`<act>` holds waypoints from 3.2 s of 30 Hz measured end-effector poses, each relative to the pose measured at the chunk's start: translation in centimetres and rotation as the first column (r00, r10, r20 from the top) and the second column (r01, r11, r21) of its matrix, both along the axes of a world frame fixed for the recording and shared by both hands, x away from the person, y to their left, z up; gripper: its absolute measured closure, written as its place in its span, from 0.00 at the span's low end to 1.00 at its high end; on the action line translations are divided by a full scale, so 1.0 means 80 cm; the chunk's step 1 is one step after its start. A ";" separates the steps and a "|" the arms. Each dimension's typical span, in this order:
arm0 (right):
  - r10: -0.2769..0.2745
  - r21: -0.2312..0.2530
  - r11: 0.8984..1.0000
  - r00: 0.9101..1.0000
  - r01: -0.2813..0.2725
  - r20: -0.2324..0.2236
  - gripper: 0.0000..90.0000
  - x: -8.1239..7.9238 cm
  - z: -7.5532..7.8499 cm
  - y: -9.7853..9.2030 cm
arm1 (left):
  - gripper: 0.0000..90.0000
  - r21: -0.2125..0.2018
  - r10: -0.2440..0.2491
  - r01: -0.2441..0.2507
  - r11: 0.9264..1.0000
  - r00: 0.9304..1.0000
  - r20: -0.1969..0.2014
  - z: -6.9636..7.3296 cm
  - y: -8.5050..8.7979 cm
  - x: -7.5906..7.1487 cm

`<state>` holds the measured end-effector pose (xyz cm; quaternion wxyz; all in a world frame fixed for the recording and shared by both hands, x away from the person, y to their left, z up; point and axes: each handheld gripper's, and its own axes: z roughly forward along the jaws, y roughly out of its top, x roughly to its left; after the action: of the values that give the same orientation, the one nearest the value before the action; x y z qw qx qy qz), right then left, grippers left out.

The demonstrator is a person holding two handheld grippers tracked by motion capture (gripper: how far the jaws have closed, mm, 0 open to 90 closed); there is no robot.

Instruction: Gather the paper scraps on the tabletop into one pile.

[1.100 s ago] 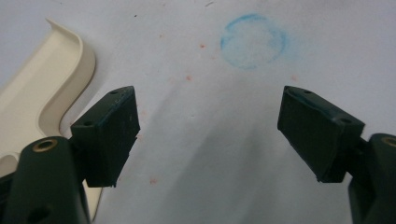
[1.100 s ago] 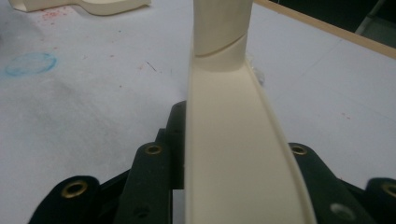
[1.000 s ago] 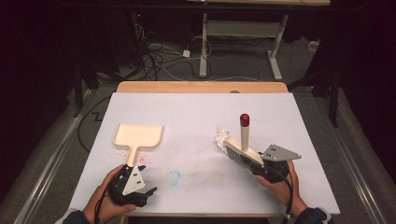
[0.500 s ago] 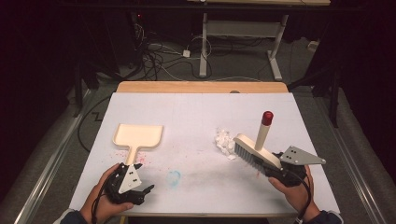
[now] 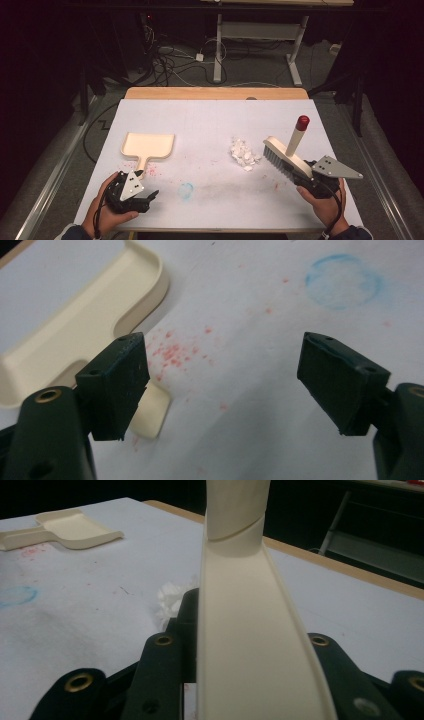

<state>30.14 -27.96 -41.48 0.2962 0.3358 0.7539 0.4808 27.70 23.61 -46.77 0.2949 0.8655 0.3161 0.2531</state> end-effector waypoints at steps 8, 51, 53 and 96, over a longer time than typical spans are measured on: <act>-0.031 0.000 1.000 0.999 0.031 0.006 0.76 0.004 -0.002 -0.005 | 0.24 -0.066 0.199 -0.207 0.976 0.974 -0.111 -0.006 0.023 0.019; -0.045 -0.008 0.999 0.999 0.045 -0.026 0.76 0.020 -0.014 -0.001 | 0.71 -0.157 0.306 -0.356 0.921 0.912 -0.272 -0.019 0.039 0.107; -0.050 -0.007 0.999 0.998 0.050 -0.031 0.76 0.025 -0.015 0.000 | 0.71 -0.145 0.297 -0.344 0.928 0.916 -0.270 -0.017 0.038 0.108; -0.029 -0.090 0.996 0.953 0.003 -0.300 0.75 0.101 -0.015 0.007 | 0.71 -0.095 0.138 -0.165 0.982 0.961 -0.240 -0.005 0.024 0.093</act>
<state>38.18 -27.38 -42.66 0.1962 0.3979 0.8079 0.3878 35.10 25.52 -47.21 0.2845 0.8441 0.4278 0.1536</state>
